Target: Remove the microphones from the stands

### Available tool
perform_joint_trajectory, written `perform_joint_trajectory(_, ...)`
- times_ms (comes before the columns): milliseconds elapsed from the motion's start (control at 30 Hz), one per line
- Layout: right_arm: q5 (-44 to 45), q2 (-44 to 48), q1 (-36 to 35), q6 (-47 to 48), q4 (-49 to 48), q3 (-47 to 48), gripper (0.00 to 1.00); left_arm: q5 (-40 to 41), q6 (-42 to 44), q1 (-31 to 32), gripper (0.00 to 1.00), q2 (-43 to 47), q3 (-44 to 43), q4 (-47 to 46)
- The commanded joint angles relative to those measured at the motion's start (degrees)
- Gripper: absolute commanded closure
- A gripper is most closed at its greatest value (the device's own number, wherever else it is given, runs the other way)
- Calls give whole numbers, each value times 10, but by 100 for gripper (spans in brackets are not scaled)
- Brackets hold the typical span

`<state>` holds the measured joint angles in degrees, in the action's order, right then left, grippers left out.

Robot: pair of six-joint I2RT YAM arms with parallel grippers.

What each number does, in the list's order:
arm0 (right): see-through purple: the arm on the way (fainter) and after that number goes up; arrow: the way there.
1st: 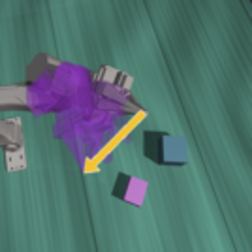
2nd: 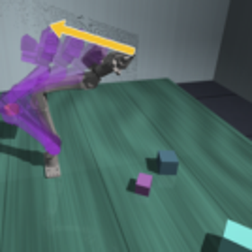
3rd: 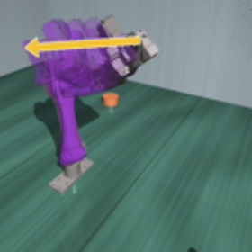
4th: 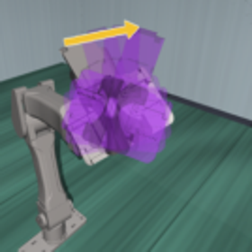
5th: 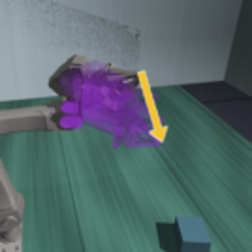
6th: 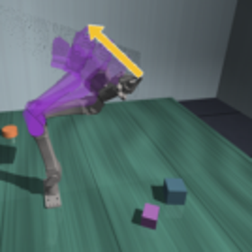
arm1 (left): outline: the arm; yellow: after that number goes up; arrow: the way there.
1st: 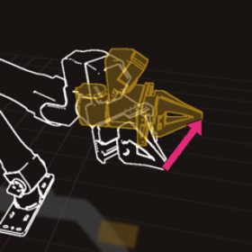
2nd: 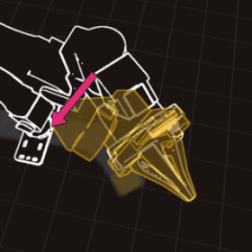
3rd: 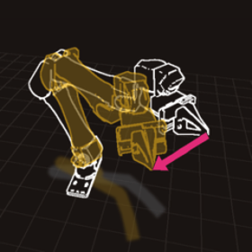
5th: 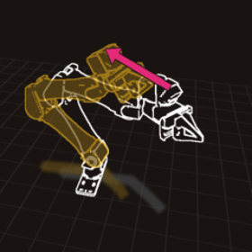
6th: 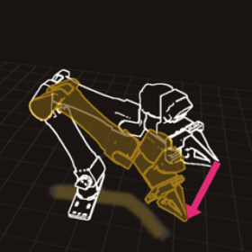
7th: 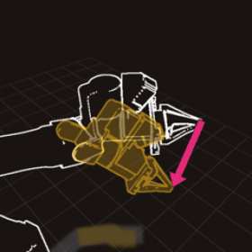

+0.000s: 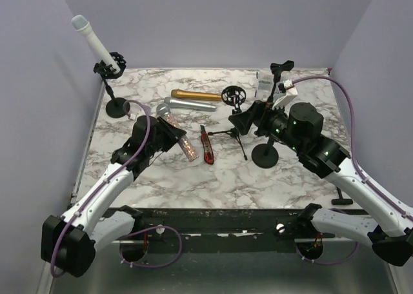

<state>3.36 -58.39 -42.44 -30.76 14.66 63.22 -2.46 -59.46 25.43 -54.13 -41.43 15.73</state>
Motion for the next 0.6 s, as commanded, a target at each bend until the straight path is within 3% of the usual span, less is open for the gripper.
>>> perform_joint_trajectory(0,61,41,-3,32,30,2,0,47,-230,-54,100,-80,35,-116)
perform_joint_trajectory(133,80,74,-3,47,40,-2,0,93,-333,-72,96,-193,48,-266)
perform_joint_trajectory(300,120,100,-3,64,74,7,0,134,-382,-73,90,-331,-36,-289)
perform_joint_trajectory(467,140,119,-3,78,92,17,0,129,-460,-72,88,-423,-99,-278)
perform_joint_trajectory(567,152,131,-3,82,91,19,0,163,-501,-63,82,-461,-113,-284)
